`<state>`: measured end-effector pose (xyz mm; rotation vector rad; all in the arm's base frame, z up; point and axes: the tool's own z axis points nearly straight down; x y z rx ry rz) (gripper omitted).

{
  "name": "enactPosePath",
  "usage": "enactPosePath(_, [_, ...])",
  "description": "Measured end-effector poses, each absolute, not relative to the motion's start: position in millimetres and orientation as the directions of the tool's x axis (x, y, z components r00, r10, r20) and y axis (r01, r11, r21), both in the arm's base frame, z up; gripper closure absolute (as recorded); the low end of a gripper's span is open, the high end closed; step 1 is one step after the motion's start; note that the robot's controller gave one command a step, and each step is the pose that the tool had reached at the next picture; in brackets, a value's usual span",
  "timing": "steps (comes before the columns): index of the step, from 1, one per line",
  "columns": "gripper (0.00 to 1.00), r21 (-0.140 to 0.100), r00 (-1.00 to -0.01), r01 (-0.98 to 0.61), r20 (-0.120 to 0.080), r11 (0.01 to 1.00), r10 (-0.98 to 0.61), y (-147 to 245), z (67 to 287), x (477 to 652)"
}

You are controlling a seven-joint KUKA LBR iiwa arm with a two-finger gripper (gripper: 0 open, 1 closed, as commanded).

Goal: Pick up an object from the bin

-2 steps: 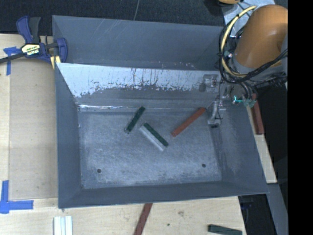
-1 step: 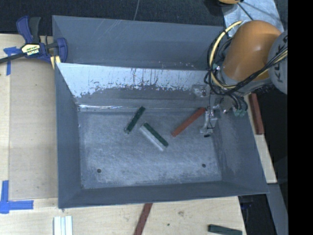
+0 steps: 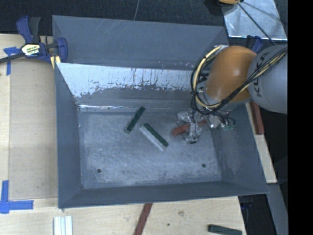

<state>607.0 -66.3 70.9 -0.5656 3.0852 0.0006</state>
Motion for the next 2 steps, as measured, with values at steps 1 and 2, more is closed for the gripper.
enactPosePath(1, [1.0, -0.001, -0.935, -0.355, -0.005, 0.935, -0.355, -66, 71, 607.0])
enactPosePath(2, [1.0, -0.001, -0.921, -0.389, -0.003, 0.921, -0.389, -68, 206, 590.8])
